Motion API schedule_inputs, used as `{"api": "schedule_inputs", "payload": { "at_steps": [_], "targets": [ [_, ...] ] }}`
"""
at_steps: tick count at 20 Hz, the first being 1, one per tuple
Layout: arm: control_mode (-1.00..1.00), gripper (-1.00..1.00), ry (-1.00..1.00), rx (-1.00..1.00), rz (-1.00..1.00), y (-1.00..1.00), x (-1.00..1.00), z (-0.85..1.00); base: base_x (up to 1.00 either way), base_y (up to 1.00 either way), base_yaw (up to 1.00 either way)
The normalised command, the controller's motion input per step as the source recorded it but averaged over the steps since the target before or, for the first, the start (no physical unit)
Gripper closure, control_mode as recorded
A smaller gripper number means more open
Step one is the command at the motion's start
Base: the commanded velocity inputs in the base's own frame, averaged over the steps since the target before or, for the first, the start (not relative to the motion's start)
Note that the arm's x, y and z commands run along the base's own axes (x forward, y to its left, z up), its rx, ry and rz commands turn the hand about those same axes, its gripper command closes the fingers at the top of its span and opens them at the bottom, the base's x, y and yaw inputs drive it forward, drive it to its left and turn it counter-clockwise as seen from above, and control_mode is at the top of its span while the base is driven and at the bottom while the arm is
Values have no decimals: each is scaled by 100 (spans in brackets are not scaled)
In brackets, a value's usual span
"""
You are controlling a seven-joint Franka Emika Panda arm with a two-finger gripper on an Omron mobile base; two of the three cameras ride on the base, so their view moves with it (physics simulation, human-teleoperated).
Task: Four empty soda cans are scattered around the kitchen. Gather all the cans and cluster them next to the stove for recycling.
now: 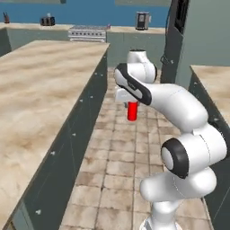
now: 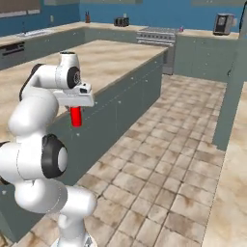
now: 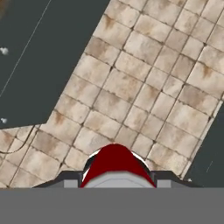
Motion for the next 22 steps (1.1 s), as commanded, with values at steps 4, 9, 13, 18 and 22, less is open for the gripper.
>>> {"api": "schedule_inputs", "payload": {
  "at_steps": [4,9,13,18,22],
  "targets": [
    [100,100,0,0,0,0,0,0,74,-3,-53],
    [100,100,0,0,0,0,0,0,100,0,-27],
    [100,100,0,0,0,0,0,0,100,3,-27],
    [100,100,0,0,0,0,0,0,100,33,-30],
    [100,100,0,0,0,0,0,0,100,57,-19]
  ]
}}
